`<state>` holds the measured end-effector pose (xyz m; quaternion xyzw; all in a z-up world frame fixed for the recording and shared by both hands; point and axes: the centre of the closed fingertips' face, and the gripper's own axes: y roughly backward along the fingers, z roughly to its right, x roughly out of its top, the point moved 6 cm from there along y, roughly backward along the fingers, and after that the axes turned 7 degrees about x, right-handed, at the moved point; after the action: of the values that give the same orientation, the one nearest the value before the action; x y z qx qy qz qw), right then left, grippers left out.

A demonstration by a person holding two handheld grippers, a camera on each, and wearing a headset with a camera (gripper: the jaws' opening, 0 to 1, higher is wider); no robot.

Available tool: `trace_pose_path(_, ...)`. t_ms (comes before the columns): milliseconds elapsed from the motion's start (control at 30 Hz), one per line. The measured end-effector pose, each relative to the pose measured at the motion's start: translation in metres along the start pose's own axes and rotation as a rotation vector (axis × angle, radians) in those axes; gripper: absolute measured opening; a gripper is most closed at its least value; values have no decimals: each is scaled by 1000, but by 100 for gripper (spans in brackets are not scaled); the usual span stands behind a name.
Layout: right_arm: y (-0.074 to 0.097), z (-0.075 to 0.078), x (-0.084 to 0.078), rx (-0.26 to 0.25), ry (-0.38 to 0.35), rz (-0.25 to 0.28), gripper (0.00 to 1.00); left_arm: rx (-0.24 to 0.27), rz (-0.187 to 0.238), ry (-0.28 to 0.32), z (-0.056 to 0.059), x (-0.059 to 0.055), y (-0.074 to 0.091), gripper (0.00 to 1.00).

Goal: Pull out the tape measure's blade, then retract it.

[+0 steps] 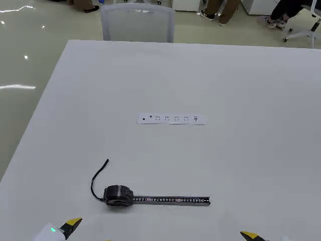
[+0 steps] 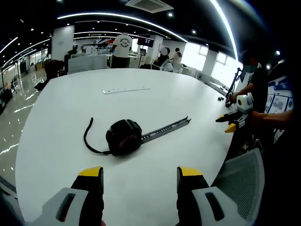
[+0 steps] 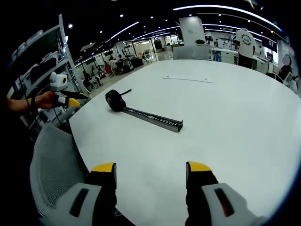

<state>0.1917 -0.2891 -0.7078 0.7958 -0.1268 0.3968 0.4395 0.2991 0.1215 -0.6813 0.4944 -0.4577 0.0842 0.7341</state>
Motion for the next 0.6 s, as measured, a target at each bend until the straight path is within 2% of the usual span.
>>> trace_pose_path(233, 2, 11, -5, 3, -4, -29, 57, 5, -5, 11, 4, 0, -7, 60)
trace_pose_path(600, 4, 27, -6, 7, -9, -43, 54, 24, -18, 20, 8, 5, -13, 60)
